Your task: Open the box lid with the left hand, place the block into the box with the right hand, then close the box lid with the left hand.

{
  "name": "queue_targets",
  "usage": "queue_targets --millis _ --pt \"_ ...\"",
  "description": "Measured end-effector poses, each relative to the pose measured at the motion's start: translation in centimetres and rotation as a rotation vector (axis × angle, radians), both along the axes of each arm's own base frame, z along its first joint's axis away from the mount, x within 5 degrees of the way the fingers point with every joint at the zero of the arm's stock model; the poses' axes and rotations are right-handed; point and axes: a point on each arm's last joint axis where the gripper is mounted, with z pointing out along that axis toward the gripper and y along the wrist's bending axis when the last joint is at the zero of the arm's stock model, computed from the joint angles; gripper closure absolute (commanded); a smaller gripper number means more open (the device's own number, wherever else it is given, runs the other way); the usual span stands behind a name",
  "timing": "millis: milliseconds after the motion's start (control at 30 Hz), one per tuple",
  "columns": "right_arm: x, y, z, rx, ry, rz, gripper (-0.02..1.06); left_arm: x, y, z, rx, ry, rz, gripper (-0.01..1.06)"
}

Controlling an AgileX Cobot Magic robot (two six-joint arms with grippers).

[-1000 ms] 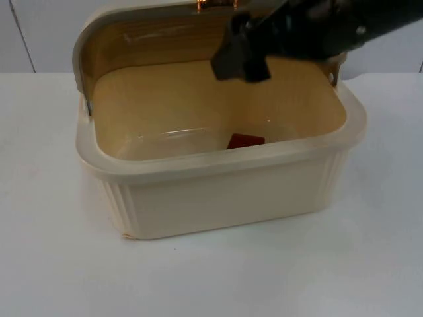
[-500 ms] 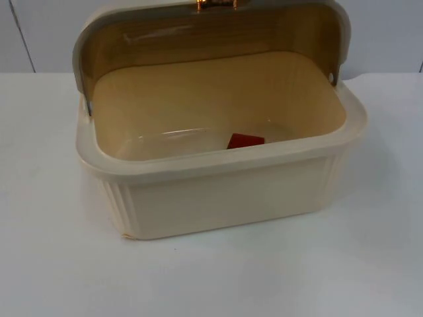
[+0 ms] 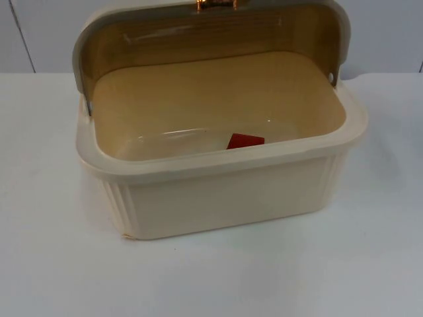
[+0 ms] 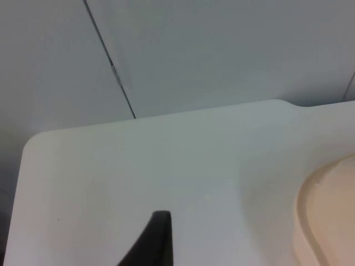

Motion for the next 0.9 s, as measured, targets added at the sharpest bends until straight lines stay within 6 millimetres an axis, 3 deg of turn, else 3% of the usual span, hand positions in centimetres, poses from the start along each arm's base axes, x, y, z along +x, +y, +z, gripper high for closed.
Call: queue_targets --millis 133,300,533,900 --pt "-0.3 -2.2 -0.5 -0.059 0.064 -0.101 0.00 0.0 0.0 0.0 0.003 0.000 -0.002 0.00" --pt "1.2 -2.7 -1.5 -0.068 0.115 -0.110 0.00 0.0 0.0 0.0 0.004 -0.002 -0.003 0.00" --pt "4.5 -2.2 -3.8 0.067 0.205 -0.023 0.00 0.1 -0.2 0.1 -0.019 -0.013 -0.007 0.00" --pt "5.7 -2.0 -4.7 0.083 0.232 0.013 0.00 0.2 -0.4 0.1 -0.021 -0.027 -0.034 0.00"
